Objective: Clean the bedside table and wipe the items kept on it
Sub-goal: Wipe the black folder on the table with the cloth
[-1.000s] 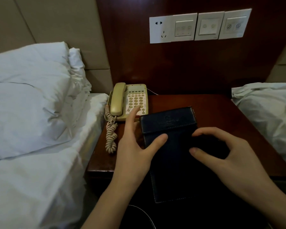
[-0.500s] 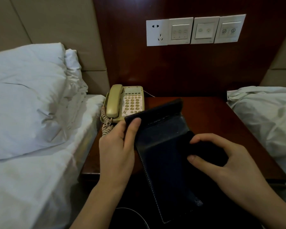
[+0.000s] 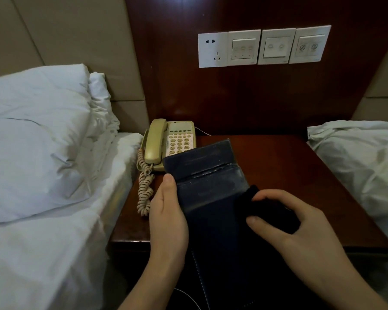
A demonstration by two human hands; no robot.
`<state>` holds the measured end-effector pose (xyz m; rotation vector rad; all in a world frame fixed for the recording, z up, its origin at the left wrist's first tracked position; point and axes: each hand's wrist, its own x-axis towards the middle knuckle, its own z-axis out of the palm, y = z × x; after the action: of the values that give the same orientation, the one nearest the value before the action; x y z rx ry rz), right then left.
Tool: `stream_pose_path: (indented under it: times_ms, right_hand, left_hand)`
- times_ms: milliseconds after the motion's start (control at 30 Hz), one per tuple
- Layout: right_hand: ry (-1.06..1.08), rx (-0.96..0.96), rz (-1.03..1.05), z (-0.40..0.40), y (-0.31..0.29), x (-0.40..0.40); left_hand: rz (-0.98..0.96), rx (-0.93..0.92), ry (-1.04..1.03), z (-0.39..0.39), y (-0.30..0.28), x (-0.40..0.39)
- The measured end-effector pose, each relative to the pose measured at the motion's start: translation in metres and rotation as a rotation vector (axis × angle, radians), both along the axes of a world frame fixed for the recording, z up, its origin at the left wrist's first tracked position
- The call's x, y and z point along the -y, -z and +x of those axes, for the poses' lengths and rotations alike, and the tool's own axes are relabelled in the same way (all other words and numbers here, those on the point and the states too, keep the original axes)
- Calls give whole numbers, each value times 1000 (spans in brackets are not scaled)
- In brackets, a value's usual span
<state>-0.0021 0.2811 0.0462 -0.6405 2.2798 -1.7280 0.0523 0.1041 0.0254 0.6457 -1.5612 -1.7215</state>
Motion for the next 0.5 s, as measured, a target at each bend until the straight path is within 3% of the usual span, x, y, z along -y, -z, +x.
stream_pose_path:
  times_ms: [100, 233, 500]
  right_hand:
    - [7, -97, 107, 5, -1, 3]
    - [83, -337, 214, 9, 1, 10]
    - [183, -608, 53, 28, -4, 35]
  left_hand:
    - [-1, 15, -46, 1, 5, 7]
    - [-141, 61, -108, 5, 6, 12]
    - [-181, 94, 6, 11, 1, -1]
